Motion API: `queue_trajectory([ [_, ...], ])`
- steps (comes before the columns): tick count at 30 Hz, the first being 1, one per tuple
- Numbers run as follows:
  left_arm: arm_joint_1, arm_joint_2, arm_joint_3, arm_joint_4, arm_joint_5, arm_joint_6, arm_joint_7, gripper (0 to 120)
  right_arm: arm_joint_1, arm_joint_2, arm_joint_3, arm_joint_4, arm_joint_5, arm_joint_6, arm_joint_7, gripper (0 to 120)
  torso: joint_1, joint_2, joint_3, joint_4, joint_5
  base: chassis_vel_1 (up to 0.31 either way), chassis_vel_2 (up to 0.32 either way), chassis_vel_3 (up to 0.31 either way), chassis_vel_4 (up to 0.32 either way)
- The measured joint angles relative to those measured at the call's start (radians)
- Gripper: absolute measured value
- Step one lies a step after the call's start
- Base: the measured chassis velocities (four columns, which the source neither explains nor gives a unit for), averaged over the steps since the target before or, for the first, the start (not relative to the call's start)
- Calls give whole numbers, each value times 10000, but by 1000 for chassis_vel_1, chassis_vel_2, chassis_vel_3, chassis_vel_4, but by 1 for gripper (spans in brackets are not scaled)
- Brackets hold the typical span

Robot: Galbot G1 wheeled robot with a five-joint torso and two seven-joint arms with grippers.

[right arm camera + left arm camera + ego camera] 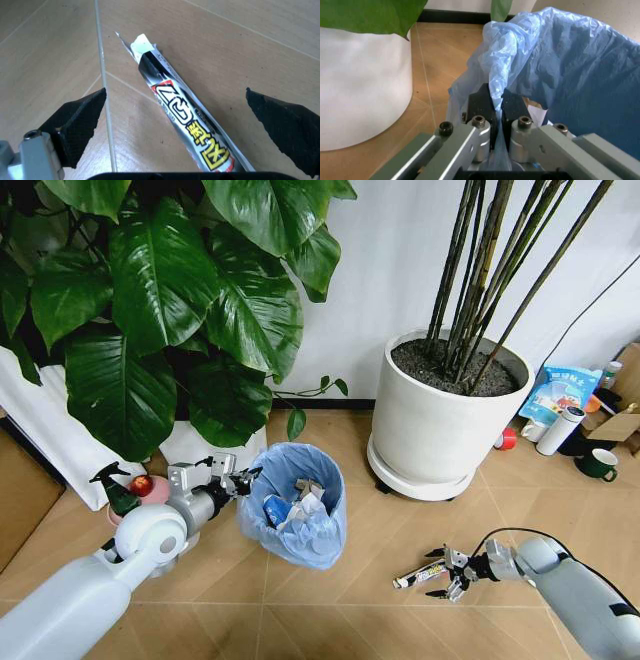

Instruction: Pick up the trash bin and place the garbage on the floor into it.

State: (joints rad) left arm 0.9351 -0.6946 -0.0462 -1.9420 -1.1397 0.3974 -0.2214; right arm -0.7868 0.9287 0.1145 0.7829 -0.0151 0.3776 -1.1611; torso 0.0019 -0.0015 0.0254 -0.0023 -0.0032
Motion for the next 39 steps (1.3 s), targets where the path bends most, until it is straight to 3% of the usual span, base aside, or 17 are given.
queue_trajectory([
  [18,-47,-44,-34,20,-42,0,12,0,598,527,-153,-945,-585,-58,-219,96,0,0,0,0,1,0,0,0,0],
  [22,-50,-88,-36,41,-45,0,11,0,629,646,-198,-1097,-678,-95,-268,77,0,2,0,0,1,0,0,0,0],
  [24,-50,-99,-36,44,-45,0,10,0,640,680,-198,-1136,-692,-105,-271,74,0,2,0,0,1,0,0,0,0],
  [27,-48,-104,-37,51,-45,0,9,0,648,743,-190,-1199,-793,-129,-295,58,0,1,0,0,2,0,0,0,0],
  [29,-52,-102,-39,52,-48,0,9,0,649,743,-188,-1199,-799,-133,-296,57,0,2,0,0,1,0,0,0,0],
  [30,-64,-92,-47,53,-55,0,9,0,651,742,-186,-1200,-814,-139,-300,49,0,2,0,0,1,0,0,0,0],
  [32,-71,-88,-57,54,-61,-2,9,0,655,736,-181,-1200,-820,-144,-304,46,0,2,0,0,3,0,0,0,0],
  [36,-78,-88,-72,54,-68,-7,2,0,655,651,-141,-1165,-834,-159,-332,26,0,2,0,0,1,0,0,0,0],
  [39,-78,-89,-72,41,-68,-7,-4,0,632,607,-106,-1128,-835,-164,-356,18,0,2,0,0,2,0,0,0,0],
])
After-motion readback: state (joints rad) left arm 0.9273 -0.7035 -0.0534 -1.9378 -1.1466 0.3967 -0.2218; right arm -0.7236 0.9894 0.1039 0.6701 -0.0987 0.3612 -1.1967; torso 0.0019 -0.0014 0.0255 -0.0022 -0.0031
